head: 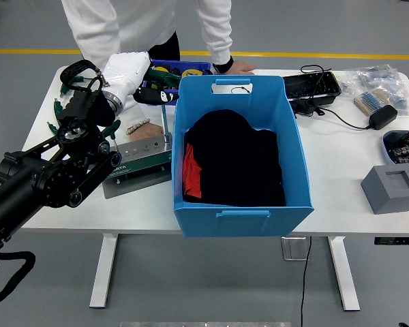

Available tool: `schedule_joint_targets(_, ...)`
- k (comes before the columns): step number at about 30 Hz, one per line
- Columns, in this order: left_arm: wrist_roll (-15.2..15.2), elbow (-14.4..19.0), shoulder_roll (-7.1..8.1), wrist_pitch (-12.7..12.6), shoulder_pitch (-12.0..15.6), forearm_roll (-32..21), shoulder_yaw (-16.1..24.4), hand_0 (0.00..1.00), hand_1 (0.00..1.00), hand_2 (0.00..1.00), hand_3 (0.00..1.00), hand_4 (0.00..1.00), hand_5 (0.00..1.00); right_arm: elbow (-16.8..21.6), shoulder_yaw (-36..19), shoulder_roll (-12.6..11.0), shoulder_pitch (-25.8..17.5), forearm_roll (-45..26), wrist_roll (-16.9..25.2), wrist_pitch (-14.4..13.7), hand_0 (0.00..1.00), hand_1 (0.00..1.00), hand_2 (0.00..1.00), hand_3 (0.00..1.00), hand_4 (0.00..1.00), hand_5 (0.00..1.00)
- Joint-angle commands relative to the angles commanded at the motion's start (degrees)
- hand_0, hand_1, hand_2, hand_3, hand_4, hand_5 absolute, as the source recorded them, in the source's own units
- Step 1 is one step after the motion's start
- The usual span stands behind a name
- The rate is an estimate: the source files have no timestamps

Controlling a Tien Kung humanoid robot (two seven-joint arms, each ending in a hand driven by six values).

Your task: Lift tool from toolbox,place it in box,lift tool from toolbox,place it in box

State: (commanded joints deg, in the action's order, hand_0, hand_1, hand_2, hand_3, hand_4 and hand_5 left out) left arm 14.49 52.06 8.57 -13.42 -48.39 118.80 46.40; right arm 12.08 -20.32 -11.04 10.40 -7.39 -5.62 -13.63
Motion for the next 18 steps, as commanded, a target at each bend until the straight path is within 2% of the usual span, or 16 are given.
schedule_joint_targets(5, -1.2, 0.3, 1.11, -0.6, -0.9, -1.1, -1.2, 0.091, 0.002, 0.002, 0.024, 0.82, 0.602, 0.0, 0.0, 0.0, -0.2, -0.1, 0.0, 0.0, 0.641, 0.622, 0.702, 0.55, 0.779, 0.67)
schedule_joint_targets(6, -1.2, 0.4, 1.22, -0.6, -1.0, -1.2, -1.3, 0.091, 0.002, 0.002, 0.022, 0.75, 0.592, 0.0, 0.0, 0.0, -0.2, -0.1, 0.0, 0.0, 0.642, 0.622, 0.702, 0.55, 0.779, 0.67)
schedule_joint_targets(10, -1.7, 0.9, 2.18, -0.2, -1.6, -1.7, -2.1, 0.091, 0.002, 0.002, 0.022, 0.75, 0.592, 0.0, -0.3, 0.1, -0.4, 0.2, -0.1, 0.0, 0.642, 0.622, 0.702, 0.55, 0.779, 0.67)
schedule_joint_targets(18, -2.2, 2.2, 4.53, 2.7, -3.7, -3.3, -4.7, 0.1, 0.002, 0.002, 0.026, 0.725, 0.582, 0.0, -0.5, 0.3, -0.8, 0.4, -0.2, -0.1, 0.642, 0.623, 0.701, 0.55, 0.779, 0.67)
